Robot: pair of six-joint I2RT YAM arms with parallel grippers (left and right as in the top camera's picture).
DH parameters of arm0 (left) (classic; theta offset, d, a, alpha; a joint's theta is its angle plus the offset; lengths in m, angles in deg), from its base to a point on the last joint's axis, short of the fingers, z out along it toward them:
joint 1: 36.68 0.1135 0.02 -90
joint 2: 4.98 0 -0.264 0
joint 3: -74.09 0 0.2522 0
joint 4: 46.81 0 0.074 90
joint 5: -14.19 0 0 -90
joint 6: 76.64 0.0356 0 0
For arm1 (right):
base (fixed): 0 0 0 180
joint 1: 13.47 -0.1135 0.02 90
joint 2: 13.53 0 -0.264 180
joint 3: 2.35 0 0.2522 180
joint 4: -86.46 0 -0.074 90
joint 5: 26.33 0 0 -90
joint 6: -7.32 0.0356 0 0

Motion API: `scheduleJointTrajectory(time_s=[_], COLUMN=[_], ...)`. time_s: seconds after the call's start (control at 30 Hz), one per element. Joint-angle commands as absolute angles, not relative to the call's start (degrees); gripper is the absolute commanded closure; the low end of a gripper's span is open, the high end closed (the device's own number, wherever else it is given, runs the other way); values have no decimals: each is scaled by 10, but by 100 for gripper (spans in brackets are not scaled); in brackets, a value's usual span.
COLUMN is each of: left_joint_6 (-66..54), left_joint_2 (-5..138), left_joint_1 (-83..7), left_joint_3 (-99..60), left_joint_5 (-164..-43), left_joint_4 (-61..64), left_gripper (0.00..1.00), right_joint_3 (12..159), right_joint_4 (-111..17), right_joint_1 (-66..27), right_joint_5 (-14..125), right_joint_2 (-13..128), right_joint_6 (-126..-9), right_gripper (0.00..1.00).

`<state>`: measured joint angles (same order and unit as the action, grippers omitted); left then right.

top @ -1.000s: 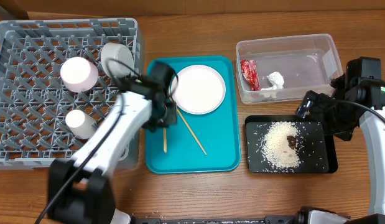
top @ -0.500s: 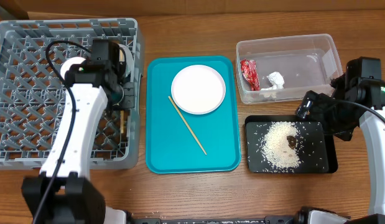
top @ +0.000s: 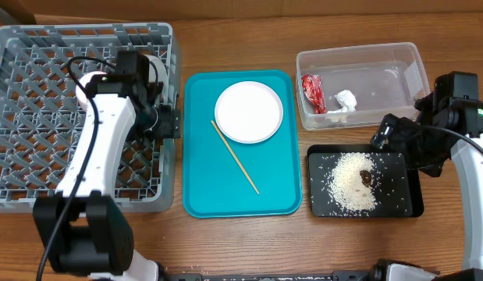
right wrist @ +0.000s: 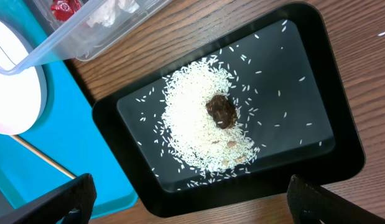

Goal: Sort waste into correct bins and load items into the dishwasher
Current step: 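Grasp the second chopstick on the teal tray with left gripper, then carry the chopstick to the dish rack and release it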

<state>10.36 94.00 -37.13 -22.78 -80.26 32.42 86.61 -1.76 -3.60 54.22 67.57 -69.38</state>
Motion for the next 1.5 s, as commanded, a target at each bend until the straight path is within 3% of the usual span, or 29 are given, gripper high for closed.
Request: scheduleJointTrajectory(time_s=[0.0,0.1,0.27,0.4,0.7,0.83,0.93,1.0,1.23,1.4,1.47], left_joint_6=[42,-28,-167,-232,-254,-252,-245,-246,-246,-239,-182], left_joint_2=[873,870,889,923,1067,1095,1096,1093,1040,935,867], left_joint_1=[-414,-464,-555,-616,-661,-659,-659,-657,-621,-579,-556], left_joint_3=[-257,-255,-218,-169,-124,-124,-124,-125,-126,-126,-136], left_joint_5=[-885,-873,-808,-784,-771,-771,-767,-766,-762,-747,-748], left_joint_4=[323,333,306,250,174,180,183,189,213,217,212], left_gripper=[19,23,16,18,23,40,79,95,96,96,96], right_joint_3=[865,865,865,865,865,865,865,865,865,865,865], right_joint_4=[-21,-21,-21,-20,-20,-20,-20,-20,-19,-19,-19], right_joint_1=[-36,-36,-36,-36,-36,-36,-36,-36,-36,-36,-36], right_joint_5=[546,546,546,546,546,546,546,546,546,546,546], right_joint_2=[666,666,666,666,666,666,666,666,666,666,666], right_joint_6=[-694,-694,-694,-694,-694,-694,-694,-694,-694,-694,-694], right_gripper=[0,0,0,0,0,0,0,0,0,0,0])
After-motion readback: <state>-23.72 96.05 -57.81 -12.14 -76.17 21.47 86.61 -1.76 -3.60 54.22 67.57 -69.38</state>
